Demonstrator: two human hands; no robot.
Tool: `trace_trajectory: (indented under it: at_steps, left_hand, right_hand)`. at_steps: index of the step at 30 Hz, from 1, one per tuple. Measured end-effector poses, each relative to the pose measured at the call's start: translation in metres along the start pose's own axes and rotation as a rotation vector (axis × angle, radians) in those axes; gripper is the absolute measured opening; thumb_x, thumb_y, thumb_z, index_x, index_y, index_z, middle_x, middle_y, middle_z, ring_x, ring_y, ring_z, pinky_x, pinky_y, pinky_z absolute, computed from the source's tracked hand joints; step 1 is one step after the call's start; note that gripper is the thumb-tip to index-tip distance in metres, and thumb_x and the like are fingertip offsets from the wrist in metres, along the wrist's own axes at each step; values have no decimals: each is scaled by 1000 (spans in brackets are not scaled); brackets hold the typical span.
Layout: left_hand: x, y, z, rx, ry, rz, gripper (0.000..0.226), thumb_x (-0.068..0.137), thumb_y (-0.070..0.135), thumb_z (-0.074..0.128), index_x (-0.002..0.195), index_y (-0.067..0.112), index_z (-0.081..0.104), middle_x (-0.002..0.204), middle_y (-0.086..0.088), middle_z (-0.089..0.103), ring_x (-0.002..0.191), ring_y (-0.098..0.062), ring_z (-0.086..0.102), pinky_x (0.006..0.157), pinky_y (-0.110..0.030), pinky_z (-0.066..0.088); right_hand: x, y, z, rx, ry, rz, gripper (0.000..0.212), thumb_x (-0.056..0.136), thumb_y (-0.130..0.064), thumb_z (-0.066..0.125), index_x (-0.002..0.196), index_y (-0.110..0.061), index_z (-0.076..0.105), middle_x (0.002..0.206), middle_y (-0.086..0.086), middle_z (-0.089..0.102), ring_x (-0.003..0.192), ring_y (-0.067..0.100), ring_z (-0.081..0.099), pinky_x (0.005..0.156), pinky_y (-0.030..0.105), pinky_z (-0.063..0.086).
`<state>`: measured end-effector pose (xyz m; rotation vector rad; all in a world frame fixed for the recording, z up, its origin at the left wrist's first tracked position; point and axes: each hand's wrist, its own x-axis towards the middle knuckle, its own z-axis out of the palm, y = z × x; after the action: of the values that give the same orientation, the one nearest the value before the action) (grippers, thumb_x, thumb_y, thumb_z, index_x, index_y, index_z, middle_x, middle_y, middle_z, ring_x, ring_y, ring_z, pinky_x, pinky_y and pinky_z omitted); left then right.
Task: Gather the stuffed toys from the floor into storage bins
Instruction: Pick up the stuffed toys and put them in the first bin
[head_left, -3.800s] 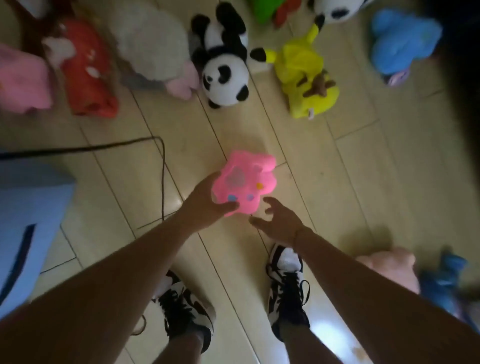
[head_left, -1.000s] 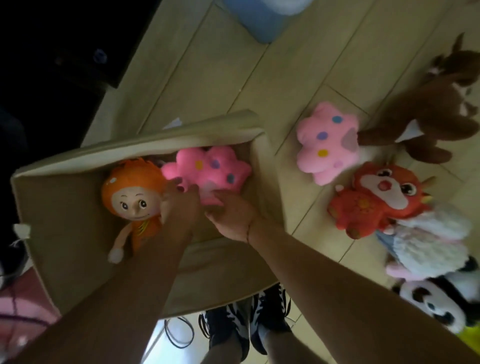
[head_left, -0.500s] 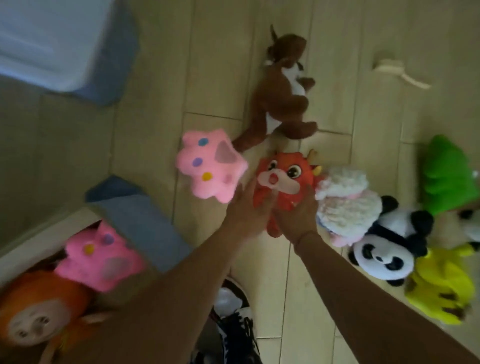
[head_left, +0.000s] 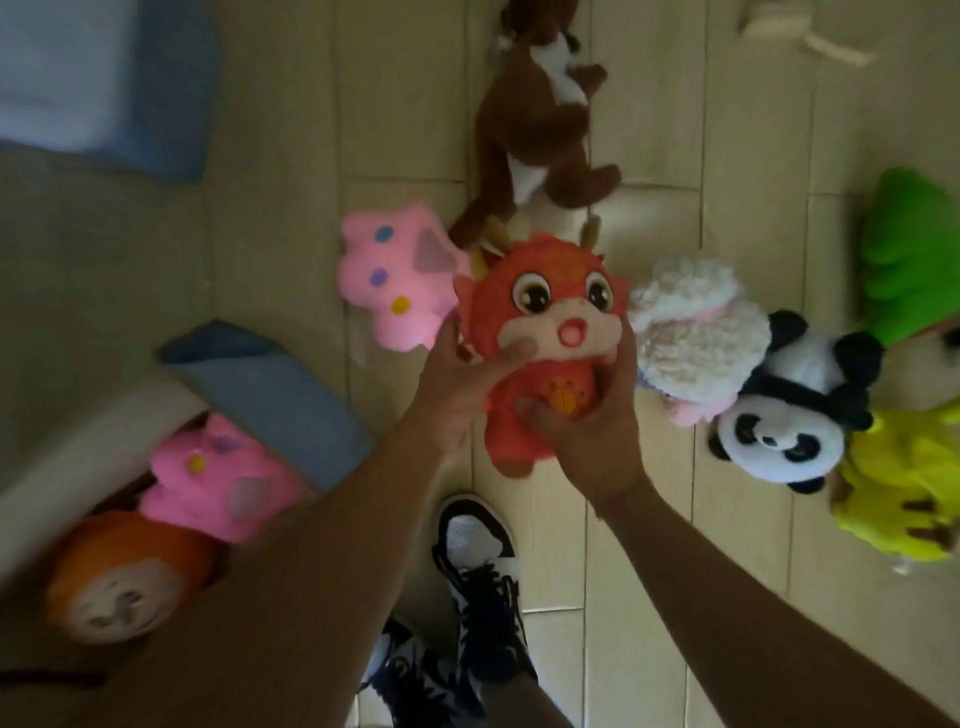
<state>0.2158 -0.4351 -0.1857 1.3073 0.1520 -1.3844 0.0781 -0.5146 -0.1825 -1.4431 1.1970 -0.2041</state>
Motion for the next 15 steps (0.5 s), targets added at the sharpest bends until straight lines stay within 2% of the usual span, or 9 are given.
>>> trace_trajectory:
  at_steps: [1, 2, 3, 5, 6, 9, 11, 13, 15]
  left_hand:
    - [-18, 16, 0, -55, 45, 37, 72, 67, 25, 86, 130, 20, 52, 121, -6, 67, 103, -19, 68, 79, -36, 59]
    - [-40, 29, -4, -107, 11, 19, 69, 62, 23, 86, 124, 16, 57, 113, -7, 70, 93, -17, 70, 68, -28, 59]
    - [-64, 42, -12, -166, 14, 33, 66, 57, 28, 86, 117, 16, 62, 106, -6, 72, 88, -16, 71, 63, -26, 58]
    - [-113, 62, -34, -202, 78, 11, 65, 56, 40, 87, 113, 18, 66, 104, -7, 74, 91, -22, 72, 68, -34, 59]
    - [-132, 66, -53, -205, 158, -11, 65, 59, 41, 84, 116, 17, 65, 106, -9, 73, 94, -25, 71, 72, -40, 59]
    - [-189, 65, -111, -204, 334, -31, 63, 72, 38, 79, 126, 13, 59, 111, -10, 72, 99, -27, 70, 83, -45, 58]
    - [-222, 55, -144, -172, 386, -53, 70, 65, 54, 76, 126, 24, 59, 114, -7, 71, 103, -28, 68, 86, -47, 54]
    - [-245, 37, -169, -189, 483, -71, 71, 61, 64, 73, 123, 32, 59, 110, -6, 72, 100, -28, 69, 83, -46, 52]
    - [-256, 9, -193, -116, 612, -77, 60, 61, 70, 69, 112, 40, 62, 102, -4, 74, 92, -31, 71, 84, -52, 56]
  right_hand:
    - [-17, -18, -1, 18, -19, -9, 114, 60, -32, 86, 152, -44, 20, 146, -11, 50, 130, 16, 57, 96, 54, 57]
    - [-36, -38, 0, 26, -61, -12, 114, 57, -36, 87, 149, -52, 21, 143, -19, 51, 129, 11, 57, 96, 50, 57]
    - [-54, -58, 5, 4, -103, -12, 116, 55, -41, 87, 147, -58, 20, 142, -27, 50, 129, 5, 56, 97, 44, 57]
    - [-87, -91, 21, -70, -224, -18, 121, 50, -54, 88, 147, -61, 16, 144, -35, 45, 130, -6, 52, 97, 29, 56]
    - [-101, -104, 33, -95, -300, -33, 122, 49, -60, 88, 149, -60, 16, 145, -34, 45, 131, -7, 51, 98, 27, 56]
    - [-132, -119, 79, -329, -429, -139, 125, 54, -74, 80, 157, -36, 20, 144, -10, 53, 128, 14, 56, 99, 47, 55]
    - [-146, -117, 113, -511, -491, -211, 127, 55, -79, 72, 159, -31, 17, 136, -3, 57, 120, 20, 57, 98, 47, 53]
    - [-157, -108, 144, -545, -571, -200, 125, 57, -72, 75, 158, -38, 9, 142, -2, 51, 127, 19, 53, 104, 45, 51]
    - [-160, -86, 174, -587, -669, -218, 125, 60, -52, 82, 158, -40, 5, 150, -3, 45, 136, 17, 46, 113, 42, 44]
